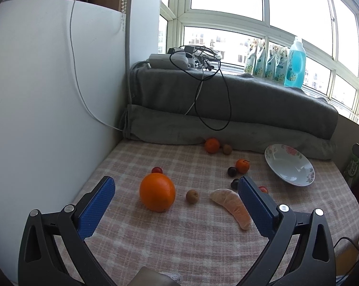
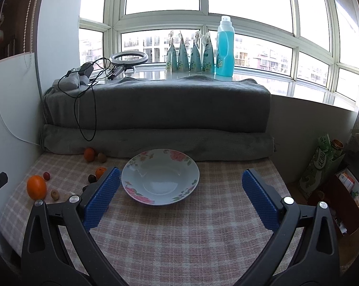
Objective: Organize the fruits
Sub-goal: 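Reach the right gripper to the large orange and close on it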
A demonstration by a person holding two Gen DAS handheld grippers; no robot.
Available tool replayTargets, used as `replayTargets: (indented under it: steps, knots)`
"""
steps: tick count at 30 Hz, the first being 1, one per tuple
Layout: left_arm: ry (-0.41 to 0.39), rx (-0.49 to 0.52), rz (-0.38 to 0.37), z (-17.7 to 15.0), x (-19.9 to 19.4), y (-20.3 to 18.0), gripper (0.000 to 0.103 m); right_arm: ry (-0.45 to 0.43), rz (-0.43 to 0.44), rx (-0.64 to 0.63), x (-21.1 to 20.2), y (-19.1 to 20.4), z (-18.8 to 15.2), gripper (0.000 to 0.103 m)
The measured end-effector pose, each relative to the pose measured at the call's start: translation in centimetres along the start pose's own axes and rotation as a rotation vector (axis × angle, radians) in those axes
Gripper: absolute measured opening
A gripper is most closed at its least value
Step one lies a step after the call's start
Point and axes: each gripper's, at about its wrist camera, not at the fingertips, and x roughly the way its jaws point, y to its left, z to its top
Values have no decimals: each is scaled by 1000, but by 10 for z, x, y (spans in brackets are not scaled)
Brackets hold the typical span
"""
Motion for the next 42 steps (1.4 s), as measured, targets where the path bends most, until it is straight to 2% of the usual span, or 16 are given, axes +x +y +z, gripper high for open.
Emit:
replayTargets:
  steps: [6, 12, 17, 21, 26, 32, 40, 42]
  knots:
    - [36, -37, 32, -8, 9, 24, 102, 10, 97, -54, 15, 20, 9, 103]
    - [92, -75, 32, -19, 25, 41, 102, 78, 241, -119, 42, 60, 17, 103]
    - [137, -89, 9, -27, 39, 48, 102, 197, 378, -109, 74, 90, 17, 103]
    - [169, -121, -34, -33, 50, 56, 102, 267, 445, -145, 97, 121, 17, 103]
    - [208, -169, -91, -37, 65, 65, 96, 360, 544, -180, 121, 161, 15, 103]
    - [248, -223, -162, -42, 83, 73, 90, 521, 696, -156, 154, 208, 6, 94]
    - [277, -246, -200, -44, 101, 76, 84, 695, 808, -118, 188, 259, -16, 82]
    - [284, -256, -214, -44, 105, 76, 83, 731, 824, -112, 194, 269, -22, 77]
